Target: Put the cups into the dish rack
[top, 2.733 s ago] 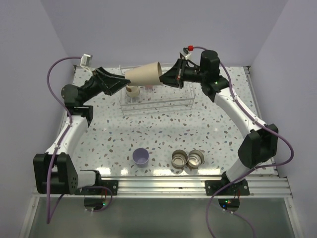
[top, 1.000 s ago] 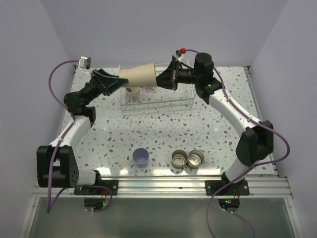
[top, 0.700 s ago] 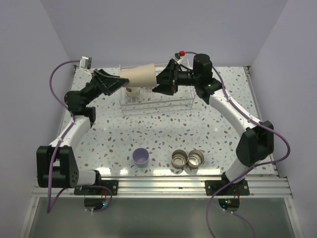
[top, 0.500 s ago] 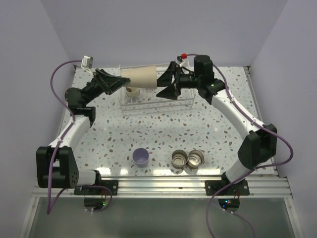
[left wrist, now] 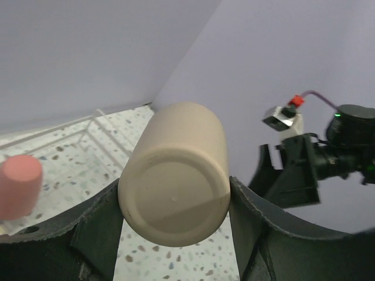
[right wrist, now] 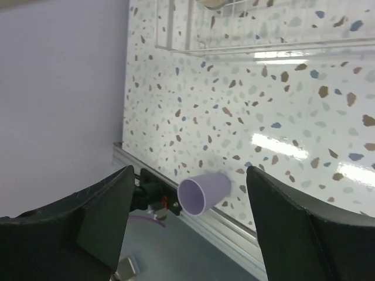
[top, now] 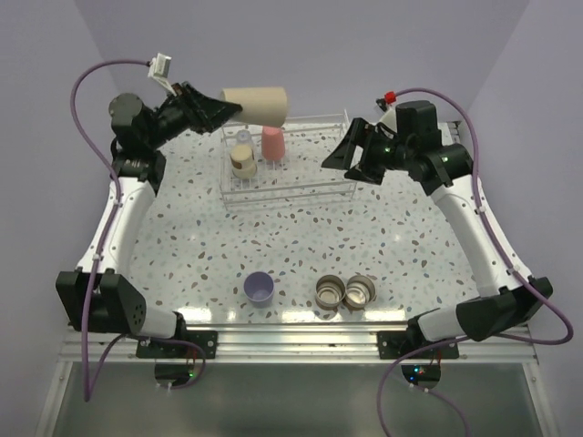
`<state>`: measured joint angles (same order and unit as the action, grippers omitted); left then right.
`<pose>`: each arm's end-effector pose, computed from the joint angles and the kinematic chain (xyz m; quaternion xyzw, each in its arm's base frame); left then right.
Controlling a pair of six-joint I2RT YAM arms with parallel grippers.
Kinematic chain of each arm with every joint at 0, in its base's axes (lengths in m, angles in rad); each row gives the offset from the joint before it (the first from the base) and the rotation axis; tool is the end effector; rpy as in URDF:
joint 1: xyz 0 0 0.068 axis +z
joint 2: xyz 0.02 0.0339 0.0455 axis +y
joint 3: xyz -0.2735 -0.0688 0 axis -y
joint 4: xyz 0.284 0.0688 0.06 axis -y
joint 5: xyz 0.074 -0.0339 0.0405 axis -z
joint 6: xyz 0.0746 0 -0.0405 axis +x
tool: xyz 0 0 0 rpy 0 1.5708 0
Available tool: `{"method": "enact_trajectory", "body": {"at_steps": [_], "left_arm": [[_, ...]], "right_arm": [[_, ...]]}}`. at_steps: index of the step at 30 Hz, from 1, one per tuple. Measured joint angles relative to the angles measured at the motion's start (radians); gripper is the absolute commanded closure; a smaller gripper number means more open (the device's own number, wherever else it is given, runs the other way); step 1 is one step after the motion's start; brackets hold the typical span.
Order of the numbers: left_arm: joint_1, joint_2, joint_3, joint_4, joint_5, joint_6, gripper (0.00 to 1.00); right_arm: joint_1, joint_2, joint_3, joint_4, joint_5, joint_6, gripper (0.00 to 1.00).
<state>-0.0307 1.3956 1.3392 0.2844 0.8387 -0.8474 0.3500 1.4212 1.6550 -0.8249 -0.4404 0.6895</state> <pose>0.3780 -0.0671 0.4547 0.0670 0.6481 -0.5332 0.5396 0.3264 0.1530 0.4293 0.0442 0.8661 0.3953 0.3028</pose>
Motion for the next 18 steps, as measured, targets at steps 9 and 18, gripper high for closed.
{"method": "enact_trajectory", "body": {"at_steps": [9, 18], "left_arm": [[-0.315, 0.352, 0.605, -0.691, -0.433, 0.475, 1.0], [-0.521, 0.539, 0.769, -1.004, -0.877, 0.672, 1.0]], "right_arm": [[0.002, -0.011, -0.008, -0.1, 0.103, -0.076, 0.19], [0.002, -0.074, -0.051, -0.142, 0.161, -0.107, 0.19]]}}
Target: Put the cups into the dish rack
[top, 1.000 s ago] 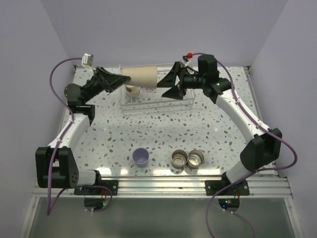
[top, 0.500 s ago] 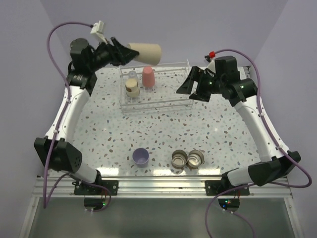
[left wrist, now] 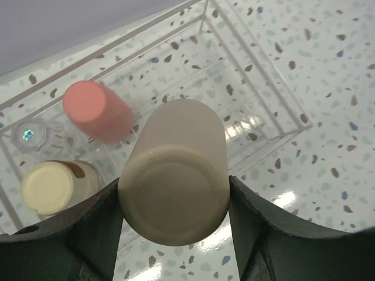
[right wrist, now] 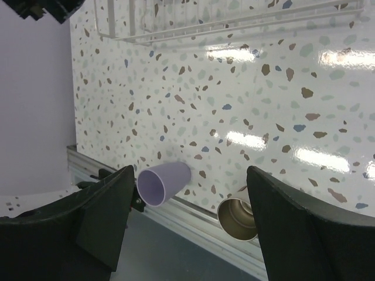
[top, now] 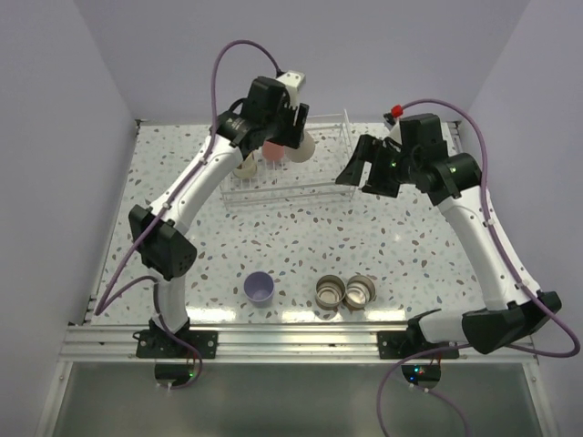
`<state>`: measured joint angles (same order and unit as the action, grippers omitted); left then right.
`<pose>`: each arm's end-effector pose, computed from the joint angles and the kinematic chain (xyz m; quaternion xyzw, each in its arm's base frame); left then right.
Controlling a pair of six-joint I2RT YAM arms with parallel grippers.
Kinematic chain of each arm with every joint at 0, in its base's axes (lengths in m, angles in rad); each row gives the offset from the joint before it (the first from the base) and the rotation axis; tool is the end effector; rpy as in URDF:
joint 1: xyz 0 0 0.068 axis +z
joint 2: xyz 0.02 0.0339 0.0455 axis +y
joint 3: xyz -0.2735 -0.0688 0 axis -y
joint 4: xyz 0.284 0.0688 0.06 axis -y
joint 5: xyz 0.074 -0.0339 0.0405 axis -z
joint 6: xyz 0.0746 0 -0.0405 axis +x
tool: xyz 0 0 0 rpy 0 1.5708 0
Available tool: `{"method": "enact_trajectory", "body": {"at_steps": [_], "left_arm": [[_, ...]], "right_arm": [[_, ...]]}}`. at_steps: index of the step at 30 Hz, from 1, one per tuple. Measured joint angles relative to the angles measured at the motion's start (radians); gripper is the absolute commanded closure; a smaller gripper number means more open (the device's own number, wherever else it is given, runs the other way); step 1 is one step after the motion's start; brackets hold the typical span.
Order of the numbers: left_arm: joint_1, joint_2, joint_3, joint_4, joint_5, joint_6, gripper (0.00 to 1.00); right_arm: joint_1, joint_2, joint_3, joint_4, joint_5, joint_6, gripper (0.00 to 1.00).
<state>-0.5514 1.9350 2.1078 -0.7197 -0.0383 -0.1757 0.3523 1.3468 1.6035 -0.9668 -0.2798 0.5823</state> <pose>0.4391 -0.2667 0.3997 0.1536 0.8581 -0.1586 0.4637 0.3019 0.1329 0.4153 0.0455 0.9007 0.2992 0.3117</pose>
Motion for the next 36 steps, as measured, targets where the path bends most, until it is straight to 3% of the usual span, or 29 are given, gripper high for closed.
{"method": "enact_trajectory", "body": {"at_steps": [6, 13, 27, 36], "left_arm": [[-0.032, 0.063, 0.002, -0.068, -0.193, 0.048, 1.0], [-0.032, 0.096, -0.023, -0.074, -0.273, 0.07, 1.0], [0.003, 0.146, -0.08, -0.058, -0.247, 0.081, 0.99], [0.06, 0.146, -0.114, -0.035, -0.195, 0.063, 0.82]], "right_arm": [[0.0, -0.026, -0.039, -0.013, 0.005, -0.002, 0.19], [0.0, -0.026, -0.058, -0.019, 0.01, -0.002, 0.19], [0.0, -0.026, -0.071, -0.018, 0.01, -0.002, 0.19], [0.0, -0.022, -0.071, -0.018, 0.01, -0.003, 0.19]]}}
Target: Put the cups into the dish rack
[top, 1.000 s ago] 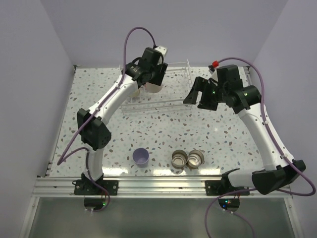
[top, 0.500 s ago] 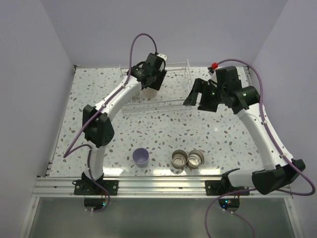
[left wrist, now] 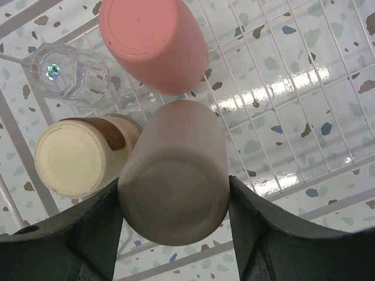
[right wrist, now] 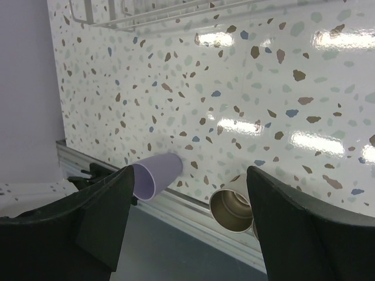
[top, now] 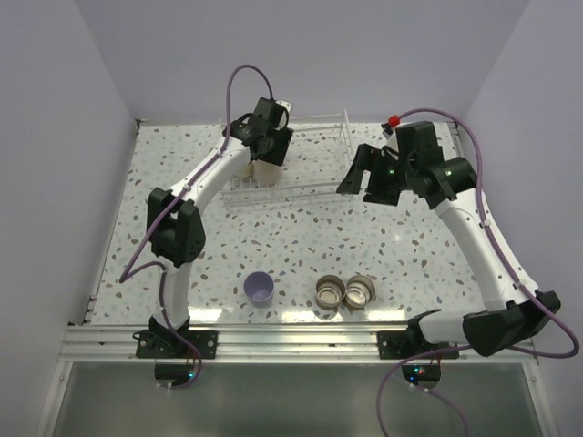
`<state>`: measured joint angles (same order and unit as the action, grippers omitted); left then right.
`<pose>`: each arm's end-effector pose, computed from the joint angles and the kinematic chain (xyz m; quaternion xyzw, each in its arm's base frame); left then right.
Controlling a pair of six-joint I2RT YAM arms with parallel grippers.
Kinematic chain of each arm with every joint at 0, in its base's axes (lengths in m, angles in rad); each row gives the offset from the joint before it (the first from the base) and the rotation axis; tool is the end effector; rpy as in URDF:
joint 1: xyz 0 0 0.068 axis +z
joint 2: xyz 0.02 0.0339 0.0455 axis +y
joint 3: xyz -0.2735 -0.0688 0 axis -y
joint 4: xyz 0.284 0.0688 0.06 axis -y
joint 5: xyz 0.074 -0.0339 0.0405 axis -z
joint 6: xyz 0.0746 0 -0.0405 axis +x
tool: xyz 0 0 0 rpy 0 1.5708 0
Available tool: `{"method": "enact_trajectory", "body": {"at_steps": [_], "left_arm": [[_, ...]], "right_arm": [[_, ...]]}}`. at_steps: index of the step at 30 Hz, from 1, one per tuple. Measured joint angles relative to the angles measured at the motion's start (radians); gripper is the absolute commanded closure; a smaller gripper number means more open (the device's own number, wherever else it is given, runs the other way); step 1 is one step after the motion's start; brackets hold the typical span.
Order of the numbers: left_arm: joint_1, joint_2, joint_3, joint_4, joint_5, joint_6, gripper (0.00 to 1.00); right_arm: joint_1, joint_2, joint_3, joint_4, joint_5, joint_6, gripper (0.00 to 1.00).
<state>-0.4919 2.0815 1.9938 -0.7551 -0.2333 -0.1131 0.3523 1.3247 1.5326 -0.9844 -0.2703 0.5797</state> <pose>0.4836 -0.2395 0.2776 0.1340 0.9193 -0.0015 0.3699 0.2962 0.1301 0.3938 0.0519 0.9138 0.2832 0.2866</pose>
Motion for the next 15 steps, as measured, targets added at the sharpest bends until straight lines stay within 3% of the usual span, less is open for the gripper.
{"method": "enact_trajectory", "body": {"at_steps": [3, 7, 10, 15], "left_arm": [[0.0, 0.0, -0.003, 0.011, 0.007, 0.0, 0.71], [0.0, 0.0, -0.005, 0.017, 0.015, -0.001, 0.45], [0.0, 0.0, -0.005, 0.021, 0.021, -0.003, 0.3], [0.0, 0.0, -0.005, 0.023, 0.033, -0.008, 0.15]], "right_arm": [[0.0, 0.01, 0.0, 0.0, 0.0, -0.001, 0.19], [0.0, 0.027, 0.0, 0.0, 0.0, -0.005, 0.19], [0.0, 0.034, 0.0, 0.0, -0.001, -0.006, 0.19], [0.0, 0.037, 0.0, 0.0, -0.001, -0.014, 0.19]]}}
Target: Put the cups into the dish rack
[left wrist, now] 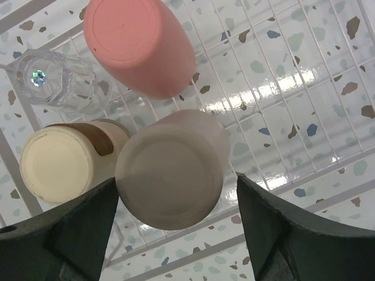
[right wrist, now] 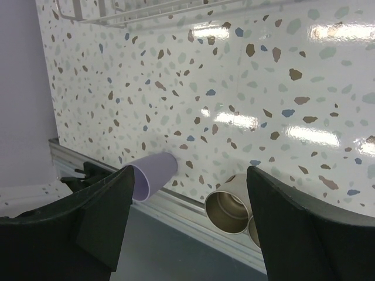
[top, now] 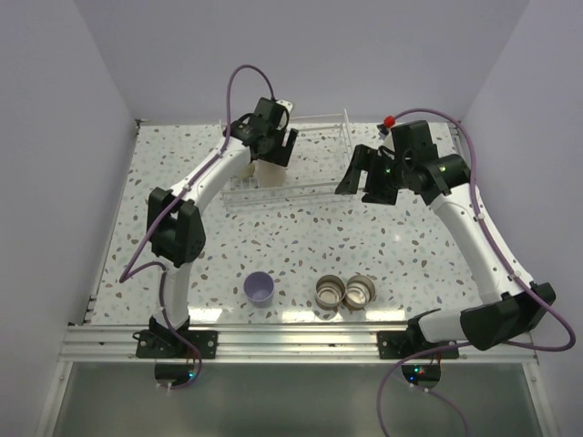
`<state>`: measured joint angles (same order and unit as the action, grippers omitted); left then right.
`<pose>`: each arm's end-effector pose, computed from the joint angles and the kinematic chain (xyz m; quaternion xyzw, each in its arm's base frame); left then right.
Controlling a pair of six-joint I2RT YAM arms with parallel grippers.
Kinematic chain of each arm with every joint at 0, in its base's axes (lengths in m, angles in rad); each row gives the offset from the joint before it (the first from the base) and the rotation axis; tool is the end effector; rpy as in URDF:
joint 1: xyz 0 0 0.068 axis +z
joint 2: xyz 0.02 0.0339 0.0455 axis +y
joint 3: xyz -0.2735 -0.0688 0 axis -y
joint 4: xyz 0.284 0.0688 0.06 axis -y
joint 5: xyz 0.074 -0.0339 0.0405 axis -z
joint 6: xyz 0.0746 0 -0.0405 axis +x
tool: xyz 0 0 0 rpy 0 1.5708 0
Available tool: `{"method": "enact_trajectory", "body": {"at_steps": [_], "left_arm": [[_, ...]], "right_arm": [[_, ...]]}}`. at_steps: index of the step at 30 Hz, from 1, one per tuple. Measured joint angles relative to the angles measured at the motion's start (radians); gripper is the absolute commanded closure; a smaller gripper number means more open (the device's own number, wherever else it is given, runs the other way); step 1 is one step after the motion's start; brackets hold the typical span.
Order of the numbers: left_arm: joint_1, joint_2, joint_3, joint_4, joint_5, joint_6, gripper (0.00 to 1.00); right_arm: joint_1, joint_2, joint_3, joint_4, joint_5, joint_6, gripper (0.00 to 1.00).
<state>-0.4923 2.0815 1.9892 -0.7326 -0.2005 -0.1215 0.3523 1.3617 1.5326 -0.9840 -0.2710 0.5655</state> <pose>0.4845 -0.2430 0.2776 0.1350 0.9174 -0.0207 0.3737 0.3058 0.1337 0.3825 0.0483 0.9207 0.2749 0.2730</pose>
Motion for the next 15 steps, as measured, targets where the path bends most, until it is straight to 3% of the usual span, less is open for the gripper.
{"method": "enact_trajectory", "body": {"at_steps": [3, 4, 5, 15], "left_arm": [[0.0, 0.0, 0.0, 0.003, 0.009, -0.002, 0.1], [0.0, 0.0, 0.0, 0.003, 0.011, -0.002, 0.02], [0.0, 0.0, 0.0, 0.003, 0.011, 0.0, 0.0], [0.0, -0.045, 0.016, 0.002, 0.0, -0.016, 0.0]], "right_arm": [[0.0, 0.001, 0.0, 0.0, 0.0, -0.006, 0.19], [0.0, 0.001, 0.0, 0.0, 0.0, -0.009, 0.19], [0.0, 0.001, 0.0, 0.0, 0.0, -0.01, 0.19], [0.032, 0.011, 0.005, 0.008, -0.019, -0.058, 0.16]]}}
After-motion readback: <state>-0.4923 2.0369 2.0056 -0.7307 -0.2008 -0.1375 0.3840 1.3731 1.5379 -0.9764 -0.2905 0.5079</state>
